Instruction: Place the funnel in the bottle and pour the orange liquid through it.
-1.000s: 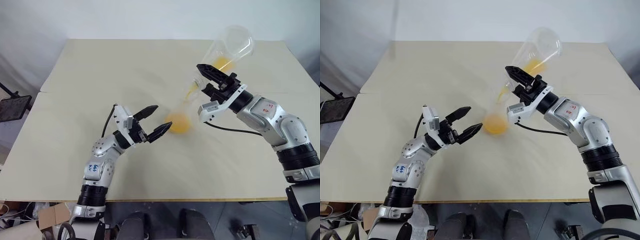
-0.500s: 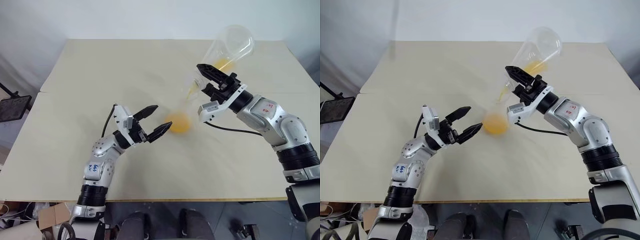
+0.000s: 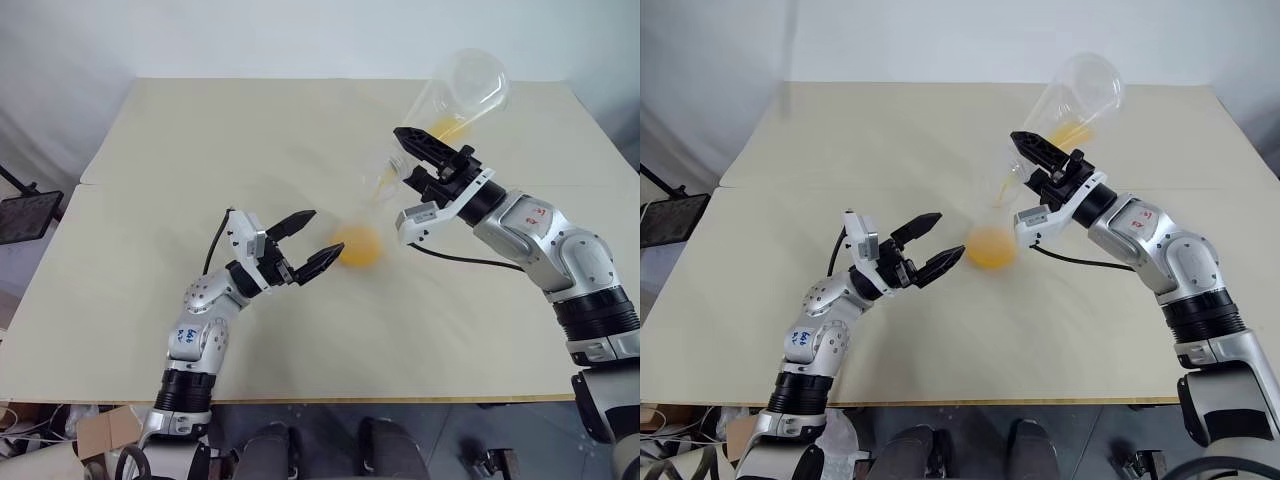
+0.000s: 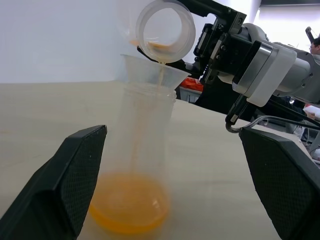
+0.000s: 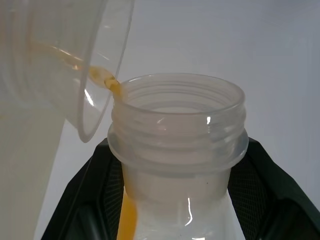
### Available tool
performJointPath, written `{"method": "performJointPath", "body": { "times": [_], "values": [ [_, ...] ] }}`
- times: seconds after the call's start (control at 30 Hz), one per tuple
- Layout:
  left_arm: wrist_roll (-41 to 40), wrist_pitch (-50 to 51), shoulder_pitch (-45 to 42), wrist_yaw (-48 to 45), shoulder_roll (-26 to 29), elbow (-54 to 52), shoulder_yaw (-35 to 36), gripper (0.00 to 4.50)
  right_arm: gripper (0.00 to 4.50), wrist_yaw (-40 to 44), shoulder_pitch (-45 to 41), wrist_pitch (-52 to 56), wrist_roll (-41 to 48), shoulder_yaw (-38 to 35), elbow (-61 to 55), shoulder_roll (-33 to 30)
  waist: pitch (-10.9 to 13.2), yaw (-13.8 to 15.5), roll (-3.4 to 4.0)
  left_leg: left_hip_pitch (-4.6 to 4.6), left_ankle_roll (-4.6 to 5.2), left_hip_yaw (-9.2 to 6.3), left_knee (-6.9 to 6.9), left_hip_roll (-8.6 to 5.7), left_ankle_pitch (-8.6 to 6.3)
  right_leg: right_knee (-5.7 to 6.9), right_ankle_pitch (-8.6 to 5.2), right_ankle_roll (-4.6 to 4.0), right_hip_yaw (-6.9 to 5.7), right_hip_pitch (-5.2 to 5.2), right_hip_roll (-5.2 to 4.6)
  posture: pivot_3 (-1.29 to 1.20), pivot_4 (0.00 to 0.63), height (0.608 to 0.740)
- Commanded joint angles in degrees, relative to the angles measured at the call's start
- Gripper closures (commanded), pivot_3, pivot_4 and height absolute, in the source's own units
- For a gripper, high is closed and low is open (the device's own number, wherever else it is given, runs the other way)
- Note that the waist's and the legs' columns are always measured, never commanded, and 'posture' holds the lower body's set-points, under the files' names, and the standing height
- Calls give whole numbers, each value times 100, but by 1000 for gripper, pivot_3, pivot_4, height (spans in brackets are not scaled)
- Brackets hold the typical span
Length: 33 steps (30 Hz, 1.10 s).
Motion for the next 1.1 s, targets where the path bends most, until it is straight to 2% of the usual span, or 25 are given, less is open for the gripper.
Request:
{"method": "performJointPath", "body": {
  "times": [0.03,1.1],
  "values": [
    [5,-118,-68,-7,-30,-144,-21,0,2077,-139,-180,50,17,-120,-136,-89,0,0,0,0,0,0,0,0,0,0,0,0,0,0,0,0,150,740],
    [50,-184,-127,2,-123,-72,-21,0,2077,-464,-287,64,-276,-114,-93,-194,0,-3,0,-1,0,-1,0,0,0,0,0,0,-1,1,0,0,150,740]
  ]
}}
